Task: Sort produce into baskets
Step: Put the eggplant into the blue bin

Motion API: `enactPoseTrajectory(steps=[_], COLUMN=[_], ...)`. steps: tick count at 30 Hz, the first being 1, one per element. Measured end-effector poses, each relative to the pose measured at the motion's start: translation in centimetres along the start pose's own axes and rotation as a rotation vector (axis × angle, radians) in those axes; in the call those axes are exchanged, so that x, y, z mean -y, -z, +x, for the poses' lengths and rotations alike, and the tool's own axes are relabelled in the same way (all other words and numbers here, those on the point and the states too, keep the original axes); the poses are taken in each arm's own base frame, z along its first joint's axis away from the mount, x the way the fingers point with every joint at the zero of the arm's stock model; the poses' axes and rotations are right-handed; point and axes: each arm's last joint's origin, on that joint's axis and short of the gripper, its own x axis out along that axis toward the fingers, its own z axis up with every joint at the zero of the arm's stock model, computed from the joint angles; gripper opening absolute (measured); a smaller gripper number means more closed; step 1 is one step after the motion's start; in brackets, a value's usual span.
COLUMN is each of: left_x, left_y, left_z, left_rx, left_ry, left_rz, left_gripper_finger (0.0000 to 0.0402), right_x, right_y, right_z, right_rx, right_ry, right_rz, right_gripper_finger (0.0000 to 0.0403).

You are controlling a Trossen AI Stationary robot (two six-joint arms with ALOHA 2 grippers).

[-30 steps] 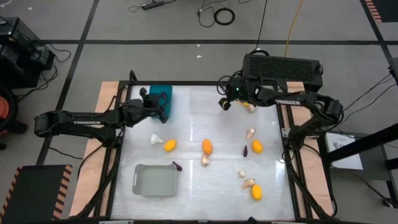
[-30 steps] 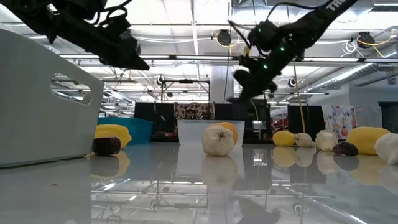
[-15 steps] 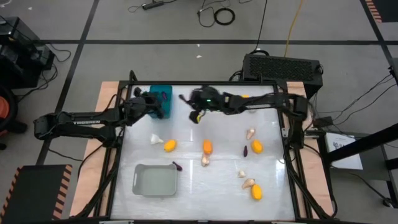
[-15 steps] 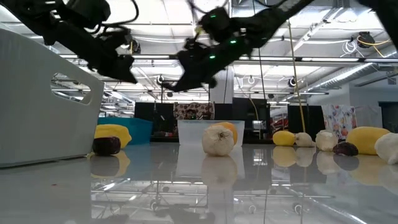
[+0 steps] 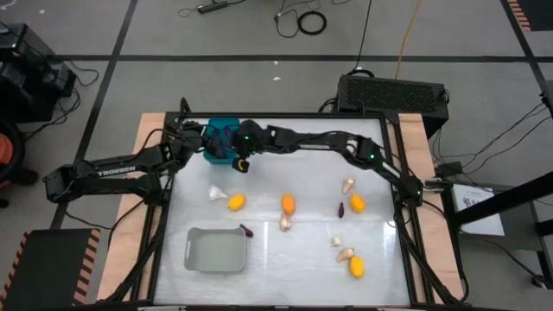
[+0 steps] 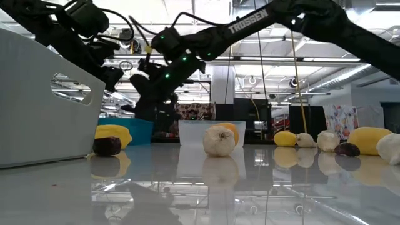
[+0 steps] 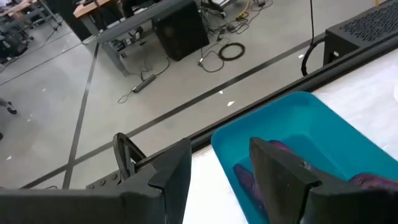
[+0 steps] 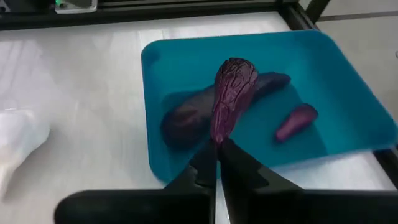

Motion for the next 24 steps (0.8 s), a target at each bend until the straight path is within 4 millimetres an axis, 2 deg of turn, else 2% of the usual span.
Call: enactPoseTrajectory(steps=[9, 15, 19, 24], left_x=[0.0, 0.1, 0.1, 0.2], left_y=[0.0, 0.0, 0.0, -0.3], left_z=[0.0, 0.0, 0.0, 0.0], left_rx=[-0.001, -0.002, 0.000, 0.021], left_ry=[0.004, 0.024, 0.030, 0.064], left_rz=[0.011, 0.022, 0.020, 0.001], left_gripper_finger=[0.0171, 0.0171, 0.0171, 0.0171], right_x=[-0.4, -0.3, -0.2, 0.0], right_y=[-0.3, -0.9, -1.9, -3.5], right_z=[0.5, -0.7, -3.7, -9.4], right_rx=[0.013, -0.015, -0.110, -0.244], right_ry=[0.003, 0.001, -0.006, -0.020], right_rz=[-0.019, -0.015, -0.041, -0.044], right_gripper_finger=[0.0058, 0.0107, 0.0132, 0.0143])
